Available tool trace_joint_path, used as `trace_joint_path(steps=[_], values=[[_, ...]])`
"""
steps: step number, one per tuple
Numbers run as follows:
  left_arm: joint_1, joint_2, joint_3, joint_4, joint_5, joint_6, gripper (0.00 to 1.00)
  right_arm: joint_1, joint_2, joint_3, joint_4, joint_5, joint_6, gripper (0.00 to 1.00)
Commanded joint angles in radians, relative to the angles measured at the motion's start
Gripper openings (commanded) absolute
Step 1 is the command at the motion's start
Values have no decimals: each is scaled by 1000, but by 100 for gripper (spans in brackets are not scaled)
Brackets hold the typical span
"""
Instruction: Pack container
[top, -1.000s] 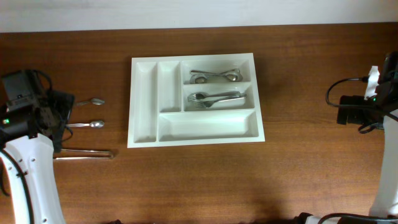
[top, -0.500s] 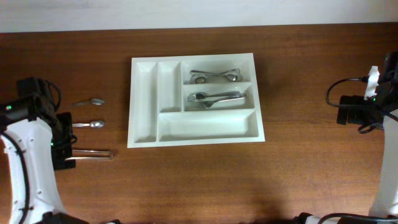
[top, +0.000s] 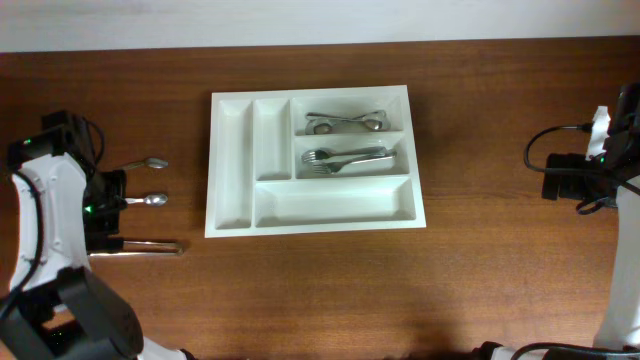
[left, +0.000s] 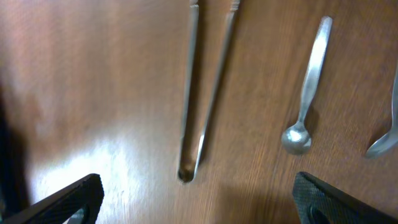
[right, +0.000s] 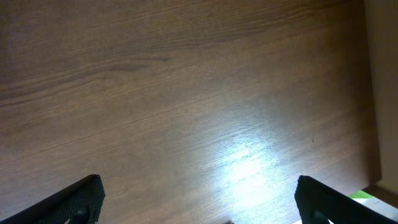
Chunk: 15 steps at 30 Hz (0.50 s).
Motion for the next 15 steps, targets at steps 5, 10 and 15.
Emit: trace_joint_path(steps=[5, 10, 15], values=[[11, 37, 20, 13, 37, 156, 99, -5, -19, 0, 0, 16, 9, 99], [14, 26, 16, 7, 44, 249, 99, -5, -19, 0, 0, 16, 9, 99], [49, 6, -16, 3, 60, 249, 99, -5, -19, 0, 0, 16, 9, 99]])
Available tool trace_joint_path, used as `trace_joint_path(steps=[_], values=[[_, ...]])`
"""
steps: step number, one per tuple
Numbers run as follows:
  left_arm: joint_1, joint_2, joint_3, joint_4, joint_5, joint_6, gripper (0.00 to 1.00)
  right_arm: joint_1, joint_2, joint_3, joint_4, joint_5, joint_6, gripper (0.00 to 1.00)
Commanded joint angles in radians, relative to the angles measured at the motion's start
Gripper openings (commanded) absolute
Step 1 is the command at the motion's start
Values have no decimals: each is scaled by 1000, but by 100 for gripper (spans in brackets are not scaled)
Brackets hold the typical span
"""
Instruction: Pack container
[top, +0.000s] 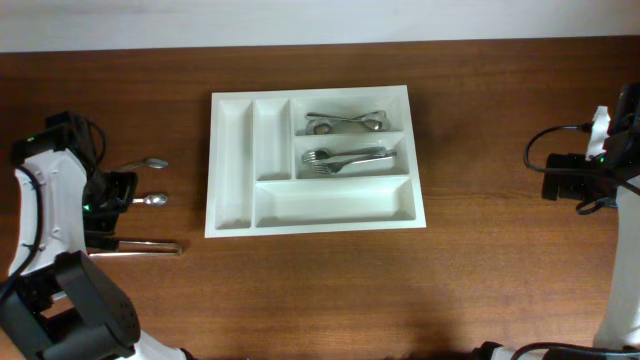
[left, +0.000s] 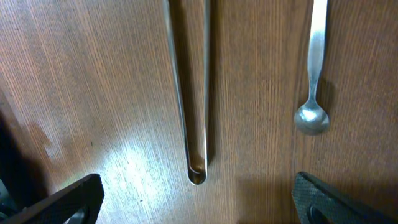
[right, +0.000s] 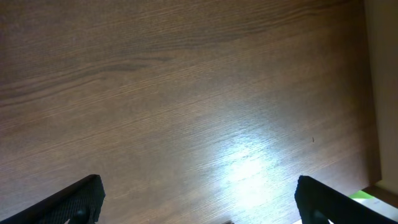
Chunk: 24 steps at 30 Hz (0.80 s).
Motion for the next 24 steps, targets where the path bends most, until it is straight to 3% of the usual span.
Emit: trace_joint_path(steps=[1, 8, 19, 24], values=[[45, -45, -29, -6, 11, 35, 99, -5, -19, 0, 0, 16, 9, 99], [136, -172, -199, 101, -57, 32, 99, -5, -19, 0, 0, 16, 8, 99], [150, -143, -294, 293, -39, 65, 99, -5, -19, 0, 0, 16, 8, 99], [150, -72, -294, 286, -55, -33, 99, -5, -19, 0, 0, 16, 8, 99]])
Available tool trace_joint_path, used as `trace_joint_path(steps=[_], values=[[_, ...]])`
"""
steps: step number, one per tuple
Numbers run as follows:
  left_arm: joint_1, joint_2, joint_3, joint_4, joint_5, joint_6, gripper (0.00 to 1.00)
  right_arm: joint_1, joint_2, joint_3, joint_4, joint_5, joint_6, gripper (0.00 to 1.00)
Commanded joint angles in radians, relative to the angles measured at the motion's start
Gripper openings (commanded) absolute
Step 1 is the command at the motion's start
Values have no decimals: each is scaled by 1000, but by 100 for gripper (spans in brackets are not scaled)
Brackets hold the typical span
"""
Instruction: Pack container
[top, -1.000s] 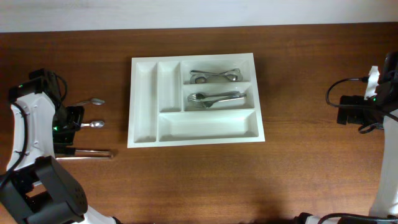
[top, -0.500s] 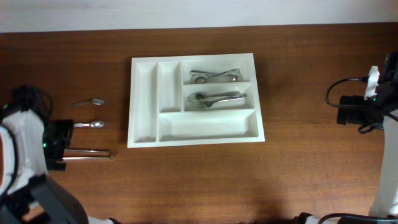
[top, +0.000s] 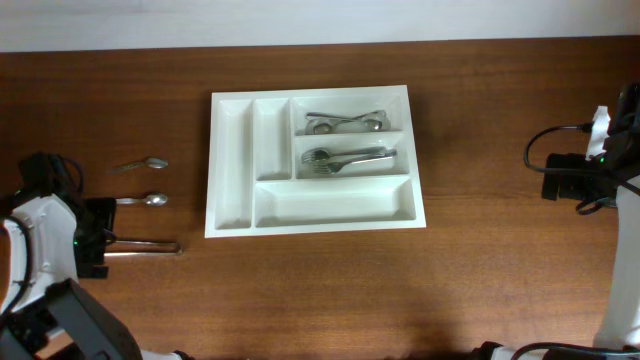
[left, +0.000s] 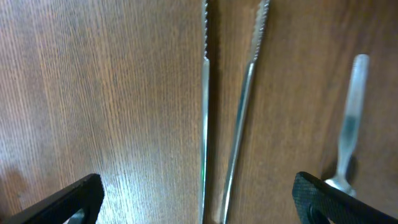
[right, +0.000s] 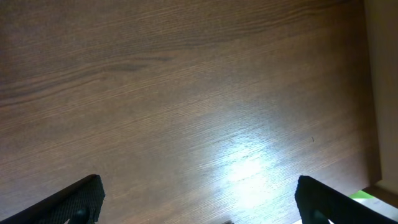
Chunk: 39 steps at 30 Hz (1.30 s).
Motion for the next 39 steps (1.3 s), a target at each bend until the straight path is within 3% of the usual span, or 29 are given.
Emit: trace_joint_path(steps=[1, 10, 15, 29, 33, 39], values=[[2, 82, -4, -14, -14, -92, 99, -5, -19, 0, 0, 16, 8, 99], [2, 182, 29, -42, 0, -138, 99, -5, -19, 0, 0, 16, 8, 99], [2, 189, 66, 24, 2, 3, 99, -5, -19, 0, 0, 16, 8, 99], [2, 190, 54, 12, 65, 35, 99, -5, -19, 0, 0, 16, 8, 99], [2, 190, 43, 53, 87, 122, 99, -5, -19, 0, 0, 16, 8, 99], [2, 190, -9, 106, 88, 123, 99, -5, -19, 0, 0, 16, 8, 99]])
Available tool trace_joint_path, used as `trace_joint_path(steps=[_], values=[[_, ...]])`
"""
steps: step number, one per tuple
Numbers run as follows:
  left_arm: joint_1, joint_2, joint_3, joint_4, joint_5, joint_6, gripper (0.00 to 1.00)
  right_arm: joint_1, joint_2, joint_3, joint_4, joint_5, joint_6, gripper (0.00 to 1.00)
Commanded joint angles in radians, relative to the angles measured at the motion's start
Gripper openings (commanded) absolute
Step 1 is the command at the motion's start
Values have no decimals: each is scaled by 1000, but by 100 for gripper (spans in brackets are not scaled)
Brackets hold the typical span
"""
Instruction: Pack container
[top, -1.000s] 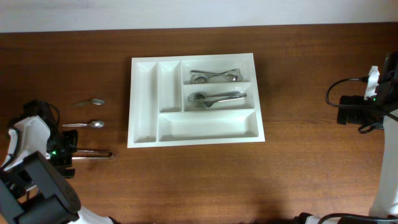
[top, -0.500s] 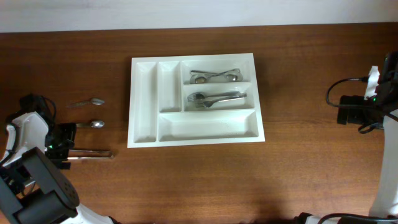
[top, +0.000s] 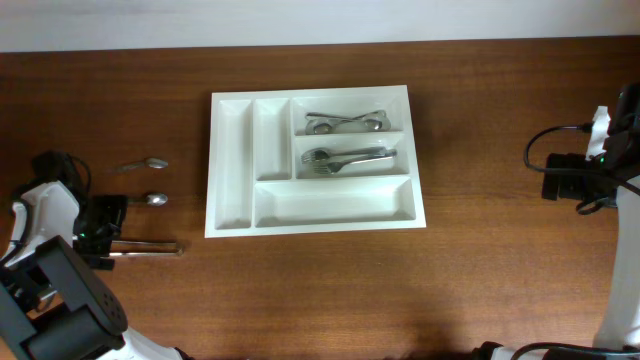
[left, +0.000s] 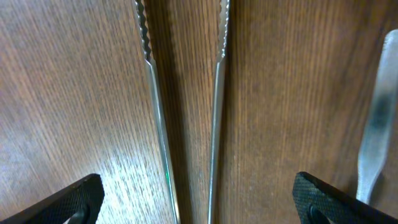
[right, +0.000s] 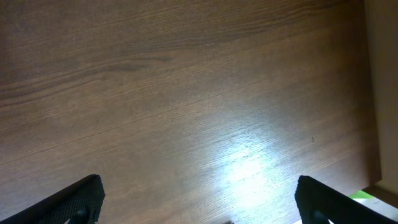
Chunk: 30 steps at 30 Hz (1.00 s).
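The white compartment tray (top: 232, 152) lies mid-table, with spoons (top: 345, 122) in its upper right slot and forks (top: 348, 158) in the slot below. Left of it on the wood lie metal tongs (top: 150, 246) and two small spoons (top: 148, 163) (top: 152, 199). My left gripper (left: 196, 211) hangs open low over the tongs, both tong arms (left: 216, 106) running between its fingers (left: 68, 200); a spoon handle (left: 379, 130) shows at the right edge. My right gripper (right: 199, 208) is open over bare wood at the far right.
The tray's two long left slots (top: 270, 135) and its wide front slot (top: 335, 203) hold nothing. The right arm (top: 575, 182) stands by the table's right edge. A pale wall runs along the back edge.
The left wrist view now shows the tongs larger and centred, their arms running straight between the open fingers; the left gripper has come closer to them. The right arm is unchanged.
The left gripper first hung open over the tongs' joined end, at an angle, with both spoons in its view. It then squared up with the tongs, later showed their serrated tips, and now sits closer over both arms. Tray, cutlery and right arm stayed put.
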Motion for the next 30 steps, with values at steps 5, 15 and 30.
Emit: trace_joint_path(steps=[5, 15, 30], values=[[2, 9, -72, 10, -7, -6, 99, -5, -19, 0, 0, 16, 8, 99], [2, 9, -114, 60, -16, -37, 99, -5, -19, 0, 0, 16, 8, 99], [2, 9, -115, 66, -46, -37, 99, -5, -19, 0, 0, 16, 9, 99]])
